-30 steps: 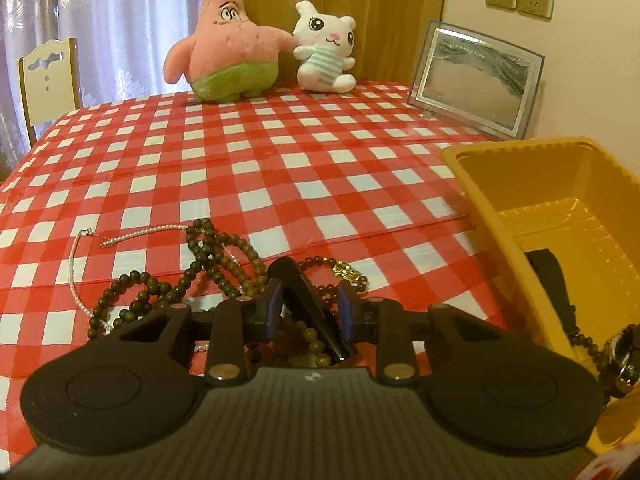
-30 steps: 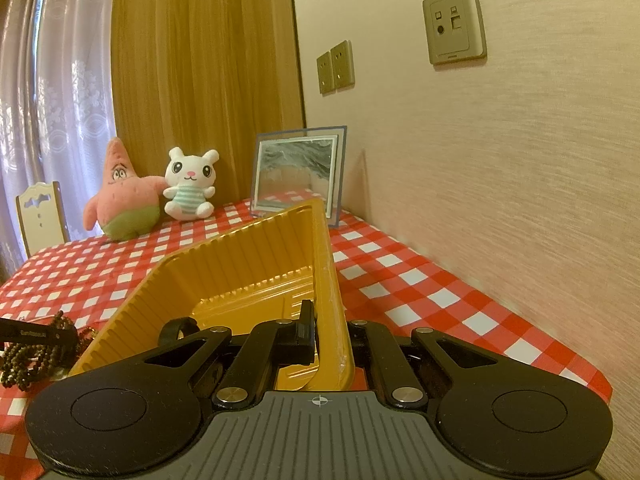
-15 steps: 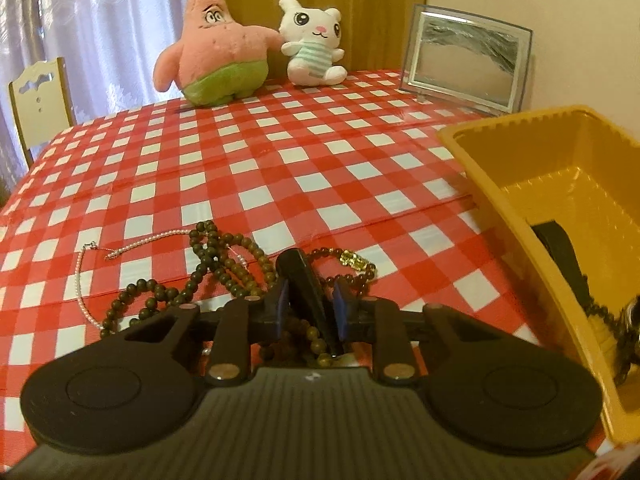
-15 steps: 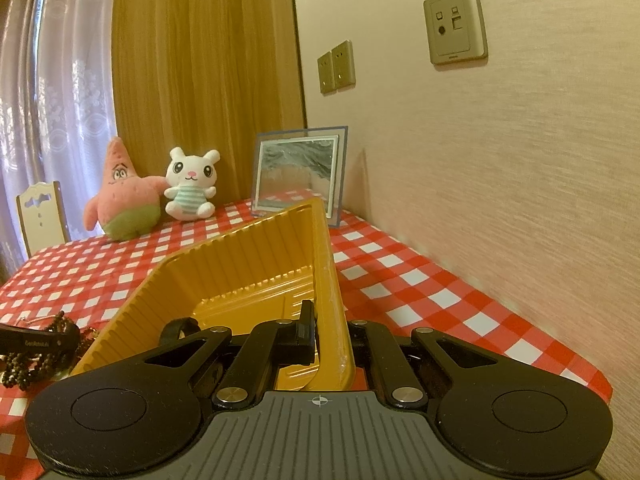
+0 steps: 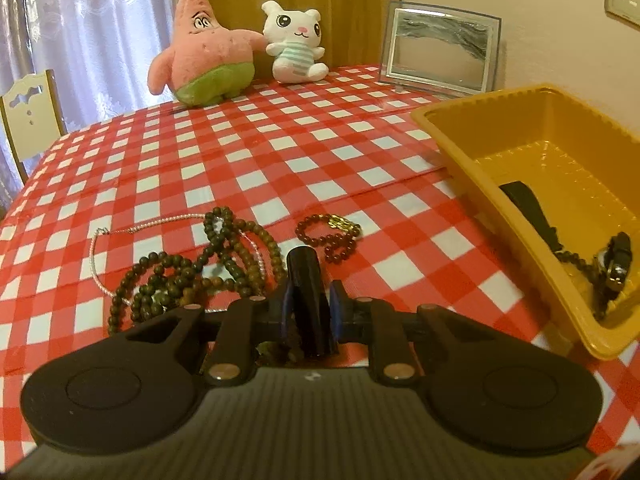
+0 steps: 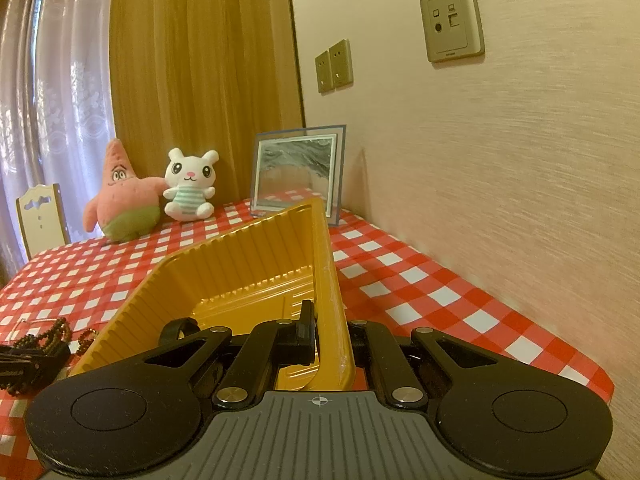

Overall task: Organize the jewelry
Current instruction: 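Lift the black strap watch into the tray and open the left tool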

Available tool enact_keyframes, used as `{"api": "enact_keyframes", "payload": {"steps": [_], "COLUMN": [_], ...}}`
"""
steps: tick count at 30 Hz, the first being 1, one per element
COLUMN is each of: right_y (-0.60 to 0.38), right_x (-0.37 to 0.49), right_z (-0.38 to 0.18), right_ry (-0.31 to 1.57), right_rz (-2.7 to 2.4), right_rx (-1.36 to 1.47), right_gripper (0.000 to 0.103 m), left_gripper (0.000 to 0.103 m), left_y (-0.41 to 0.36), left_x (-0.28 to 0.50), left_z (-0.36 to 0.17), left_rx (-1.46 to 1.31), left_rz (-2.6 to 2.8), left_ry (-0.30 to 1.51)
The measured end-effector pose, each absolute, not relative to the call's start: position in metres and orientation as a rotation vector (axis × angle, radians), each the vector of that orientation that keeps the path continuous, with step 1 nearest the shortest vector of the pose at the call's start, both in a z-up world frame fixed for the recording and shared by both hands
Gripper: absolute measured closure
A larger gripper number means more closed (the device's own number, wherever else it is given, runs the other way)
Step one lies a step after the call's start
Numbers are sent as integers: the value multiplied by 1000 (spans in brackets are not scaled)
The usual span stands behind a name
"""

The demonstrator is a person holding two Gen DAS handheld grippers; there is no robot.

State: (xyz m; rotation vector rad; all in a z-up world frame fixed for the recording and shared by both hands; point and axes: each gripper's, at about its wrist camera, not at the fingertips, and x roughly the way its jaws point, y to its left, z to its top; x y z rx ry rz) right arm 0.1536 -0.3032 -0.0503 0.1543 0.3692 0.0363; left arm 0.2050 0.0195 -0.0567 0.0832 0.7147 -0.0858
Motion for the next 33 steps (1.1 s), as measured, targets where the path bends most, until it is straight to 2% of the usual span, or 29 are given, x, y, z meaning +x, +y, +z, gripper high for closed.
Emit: {"api": "enact_keyframes", "payload": {"steps": [33], "right_y": [-303], "right_x": [153], "right_z": [-51], "right_ry": [369], "right_rz": [37], "right_rx": [156], "right_gripper": [97], "left_gripper": [85], "left_y": [7], "left_x": [218], "left_z": [-64], "left_rx": [52], "left_rz": [-111], "left_ry": [785]}}
